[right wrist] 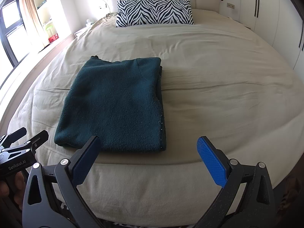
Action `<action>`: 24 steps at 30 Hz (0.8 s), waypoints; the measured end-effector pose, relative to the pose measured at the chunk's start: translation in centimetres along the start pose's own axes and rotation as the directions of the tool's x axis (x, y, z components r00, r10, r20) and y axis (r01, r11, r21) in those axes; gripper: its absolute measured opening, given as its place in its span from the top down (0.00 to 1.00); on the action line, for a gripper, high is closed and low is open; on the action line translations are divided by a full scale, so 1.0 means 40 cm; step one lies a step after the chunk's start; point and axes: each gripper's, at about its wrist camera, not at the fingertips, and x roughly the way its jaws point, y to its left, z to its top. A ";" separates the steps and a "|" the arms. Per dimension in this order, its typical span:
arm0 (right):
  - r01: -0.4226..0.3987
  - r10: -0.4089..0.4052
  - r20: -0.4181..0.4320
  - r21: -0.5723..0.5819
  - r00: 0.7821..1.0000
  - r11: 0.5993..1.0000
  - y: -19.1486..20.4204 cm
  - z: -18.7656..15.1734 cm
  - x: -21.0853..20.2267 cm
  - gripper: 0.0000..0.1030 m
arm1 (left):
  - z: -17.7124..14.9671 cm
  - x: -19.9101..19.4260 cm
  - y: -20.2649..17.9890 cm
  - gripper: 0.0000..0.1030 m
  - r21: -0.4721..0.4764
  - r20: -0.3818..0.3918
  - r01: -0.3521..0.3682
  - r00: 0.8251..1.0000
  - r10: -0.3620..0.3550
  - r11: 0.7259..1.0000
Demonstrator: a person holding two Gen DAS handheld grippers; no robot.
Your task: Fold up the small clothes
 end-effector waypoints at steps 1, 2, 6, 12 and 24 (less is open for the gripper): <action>-0.001 0.001 0.001 0.000 1.000 1.000 0.000 0.000 -0.001 0.00 | -0.001 -0.001 0.000 0.00 0.000 0.000 0.000 1.000 0.000 1.000; -0.001 0.001 0.001 0.000 1.000 1.000 0.000 -0.001 0.000 0.00 | 0.000 0.000 0.000 0.00 0.000 0.000 -0.001 1.000 0.001 1.000; -0.001 0.001 0.000 0.000 1.000 1.000 -0.002 -0.003 0.001 0.00 | -0.001 0.000 0.000 0.00 0.000 -0.001 0.000 1.000 0.000 1.000; -0.001 0.001 -0.004 -0.001 1.000 1.000 -0.003 -0.006 0.001 0.00 | -0.001 -0.001 0.000 0.00 0.000 -0.002 0.000 1.000 0.000 1.000; -0.002 0.002 -0.006 0.000 1.000 1.000 -0.004 -0.011 0.002 0.00 | -0.001 -0.001 0.000 0.00 0.001 -0.002 0.000 1.000 0.000 1.000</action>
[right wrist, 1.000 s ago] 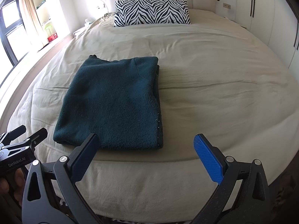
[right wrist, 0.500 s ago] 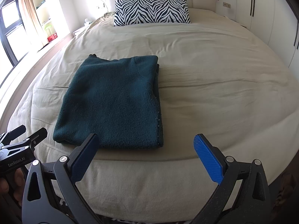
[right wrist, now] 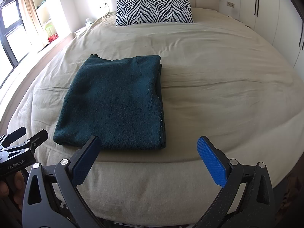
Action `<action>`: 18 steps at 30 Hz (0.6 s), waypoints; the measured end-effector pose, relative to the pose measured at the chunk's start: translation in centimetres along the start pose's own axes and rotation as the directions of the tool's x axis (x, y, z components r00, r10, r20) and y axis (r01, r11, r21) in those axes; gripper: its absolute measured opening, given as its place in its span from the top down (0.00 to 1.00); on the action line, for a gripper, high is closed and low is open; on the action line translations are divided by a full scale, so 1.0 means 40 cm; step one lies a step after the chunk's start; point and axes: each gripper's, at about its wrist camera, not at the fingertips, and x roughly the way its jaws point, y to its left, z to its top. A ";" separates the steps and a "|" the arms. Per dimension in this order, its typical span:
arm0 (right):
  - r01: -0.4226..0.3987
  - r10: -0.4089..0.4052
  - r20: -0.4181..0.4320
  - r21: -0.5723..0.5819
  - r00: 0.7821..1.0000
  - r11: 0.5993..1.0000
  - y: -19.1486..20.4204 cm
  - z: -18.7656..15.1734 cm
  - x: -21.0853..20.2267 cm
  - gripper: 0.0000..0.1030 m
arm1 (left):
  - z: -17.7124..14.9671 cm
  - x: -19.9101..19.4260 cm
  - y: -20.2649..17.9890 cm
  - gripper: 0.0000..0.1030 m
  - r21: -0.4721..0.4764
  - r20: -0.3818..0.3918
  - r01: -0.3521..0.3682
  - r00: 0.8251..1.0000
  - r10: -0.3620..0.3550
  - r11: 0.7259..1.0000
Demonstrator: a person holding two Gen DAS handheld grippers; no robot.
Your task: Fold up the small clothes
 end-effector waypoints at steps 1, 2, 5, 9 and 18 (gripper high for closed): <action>-0.001 0.001 0.000 0.000 1.000 1.000 -0.001 -0.001 0.001 0.00 | 0.000 0.002 0.001 0.00 0.000 0.000 0.000 1.000 0.000 1.000; 0.000 0.000 0.000 0.000 1.000 1.000 -0.001 -0.001 0.001 0.00 | 0.000 0.002 0.001 0.00 0.001 -0.001 0.000 1.000 0.000 1.000; 0.000 0.000 -0.001 0.000 1.000 1.000 -0.001 -0.003 0.000 0.00 | -0.004 0.003 0.002 0.00 0.003 -0.001 0.001 1.000 -0.001 1.000; 0.001 -0.001 -0.002 0.000 1.000 1.000 0.000 -0.003 0.000 0.00 | -0.009 0.006 0.005 0.00 0.005 -0.003 0.003 1.000 -0.003 1.000; -0.002 0.002 -0.007 0.001 1.000 1.000 -0.004 -0.008 0.002 0.00 | -0.007 0.011 0.007 0.00 0.013 -0.012 0.005 1.000 -0.005 1.000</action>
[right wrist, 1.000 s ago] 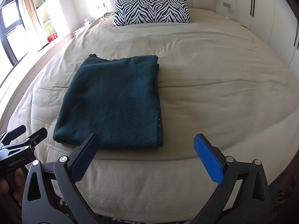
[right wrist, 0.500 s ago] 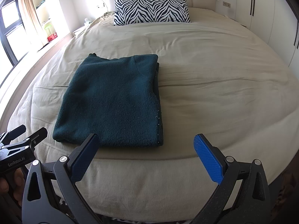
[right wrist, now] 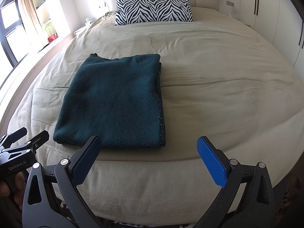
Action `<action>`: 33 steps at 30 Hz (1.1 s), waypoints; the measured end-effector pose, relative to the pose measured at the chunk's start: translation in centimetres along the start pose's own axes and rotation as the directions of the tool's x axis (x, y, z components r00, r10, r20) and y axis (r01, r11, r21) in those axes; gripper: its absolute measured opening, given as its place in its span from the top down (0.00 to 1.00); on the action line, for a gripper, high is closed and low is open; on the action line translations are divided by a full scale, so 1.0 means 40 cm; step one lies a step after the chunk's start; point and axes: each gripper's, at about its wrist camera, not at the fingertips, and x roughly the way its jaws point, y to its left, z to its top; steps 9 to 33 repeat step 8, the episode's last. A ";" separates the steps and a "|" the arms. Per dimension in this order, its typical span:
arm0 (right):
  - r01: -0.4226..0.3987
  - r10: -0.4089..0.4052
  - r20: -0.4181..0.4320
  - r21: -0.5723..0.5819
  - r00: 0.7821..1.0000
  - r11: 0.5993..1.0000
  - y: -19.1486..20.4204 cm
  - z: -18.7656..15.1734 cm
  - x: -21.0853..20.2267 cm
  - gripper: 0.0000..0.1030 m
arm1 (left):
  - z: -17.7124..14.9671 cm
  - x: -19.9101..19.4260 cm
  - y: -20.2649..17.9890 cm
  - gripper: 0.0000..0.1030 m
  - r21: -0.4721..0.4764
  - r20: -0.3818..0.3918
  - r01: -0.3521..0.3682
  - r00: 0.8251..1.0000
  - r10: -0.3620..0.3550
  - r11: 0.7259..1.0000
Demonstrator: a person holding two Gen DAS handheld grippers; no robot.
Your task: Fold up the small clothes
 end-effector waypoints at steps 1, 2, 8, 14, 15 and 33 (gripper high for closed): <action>0.001 -0.001 0.000 0.000 1.000 1.000 0.000 0.002 0.001 0.00 | -0.001 0.000 0.001 0.00 0.000 -0.002 0.002 1.000 -0.002 1.000; 0.000 0.000 0.000 0.000 1.000 1.000 -0.001 0.001 0.001 0.00 | -0.003 0.000 0.002 0.00 0.000 -0.003 0.003 1.000 -0.003 1.000; -0.001 0.001 0.000 0.001 1.000 1.000 -0.003 -0.001 0.001 0.00 | -0.001 -0.002 0.000 0.00 0.006 0.002 0.001 1.000 -0.001 1.000; -0.001 0.001 0.000 0.001 1.000 1.000 -0.003 -0.001 0.001 0.00 | -0.001 -0.002 0.000 0.00 0.006 0.002 0.001 1.000 -0.001 1.000; -0.001 0.001 0.000 0.001 1.000 1.000 -0.003 -0.001 0.001 0.00 | -0.001 -0.002 0.000 0.00 0.006 0.002 0.001 1.000 -0.001 1.000; -0.001 0.001 0.000 0.001 1.000 1.000 -0.003 -0.001 0.001 0.00 | -0.001 -0.002 0.000 0.00 0.006 0.002 0.001 1.000 -0.001 1.000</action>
